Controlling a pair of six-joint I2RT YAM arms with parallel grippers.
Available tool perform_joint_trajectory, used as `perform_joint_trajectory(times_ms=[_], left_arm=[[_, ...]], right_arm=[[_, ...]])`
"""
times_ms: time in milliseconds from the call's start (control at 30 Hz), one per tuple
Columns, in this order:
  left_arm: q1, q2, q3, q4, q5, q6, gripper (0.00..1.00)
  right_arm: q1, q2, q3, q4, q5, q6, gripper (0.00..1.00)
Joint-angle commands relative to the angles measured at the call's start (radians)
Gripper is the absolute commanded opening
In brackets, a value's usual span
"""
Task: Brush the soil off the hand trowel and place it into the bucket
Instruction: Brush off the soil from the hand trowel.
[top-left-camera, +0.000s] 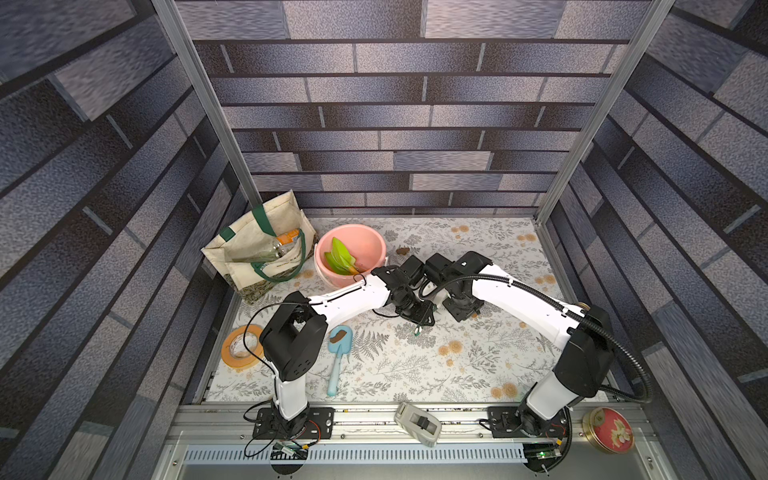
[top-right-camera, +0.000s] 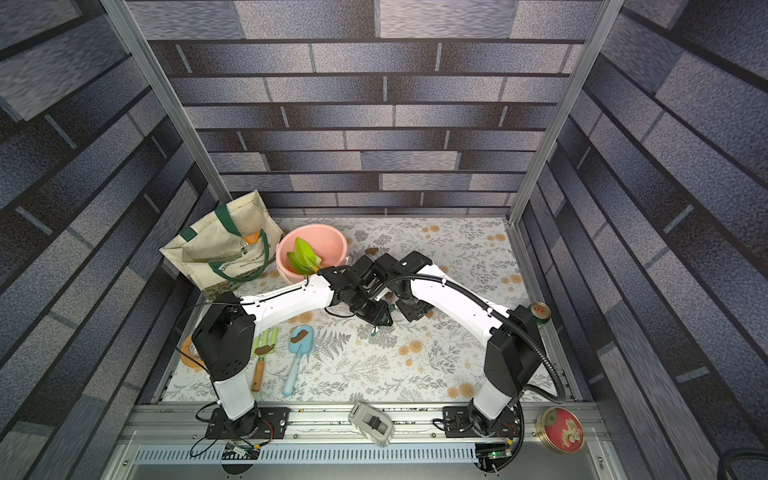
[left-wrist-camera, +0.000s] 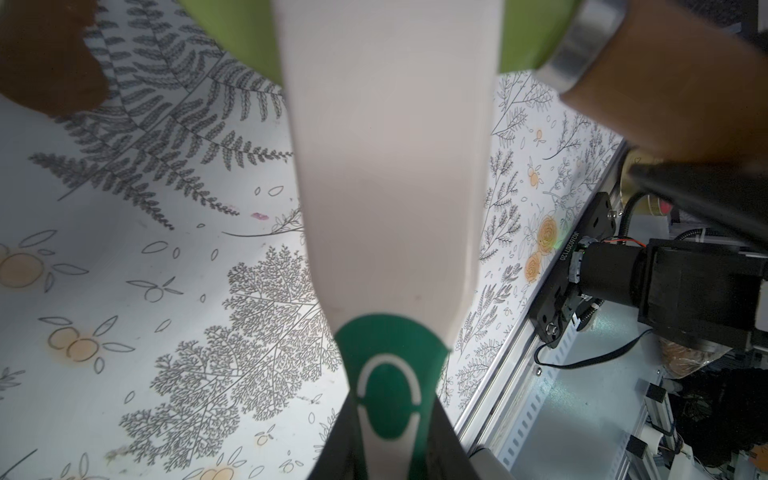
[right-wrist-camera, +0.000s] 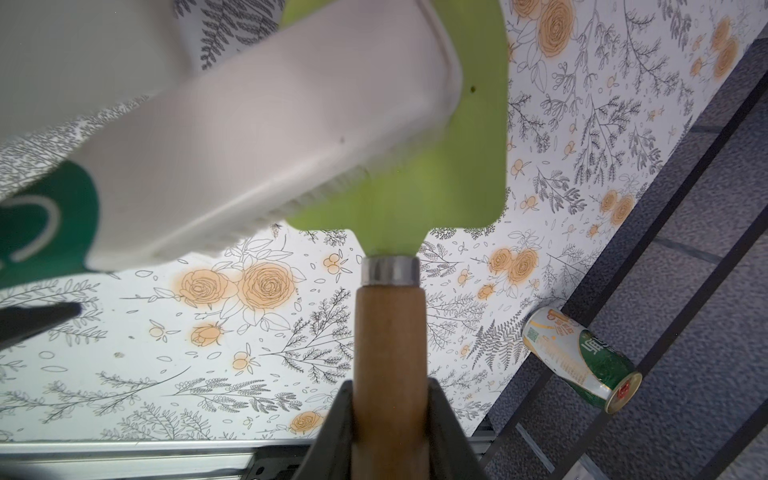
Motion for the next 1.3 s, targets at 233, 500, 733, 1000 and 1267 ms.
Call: perform_joint_trajectory(times_ms=[233, 500, 733, 1000, 1267], left_arm=[[-0.022, 0.157, 0.179, -0.115, 0.022, 0.082, 0.00], [0.033, 0.202, 0.214, -0.087, -0.018, 0.029, 0.00], [0.081, 0.269, 0.308, -0.102, -0.083, 0.033, 0.00], [0.121, 0.165, 0.229, -0.013, -0.206, 0.012, 0.00], [0.119, -0.026, 0.081, 0.214, -0.265, -0.054, 0.00]], right_arm=[[0.008, -0.074, -0.003, 0.056, -0.009, -0.013, 0.00], [0.010, -0.114, -0.040, 0.055, 0.018, -0.016, 0.00], [0.010, -0.148, -0.043, 0.053, 0.047, 0.015, 0.00], [-0.015, -0.149, -0.038, 0.059, 0.032, 0.138, 0.00], [-0.291, -0.246, -0.035, 0.216, -0.445, 0.259, 0.00]])
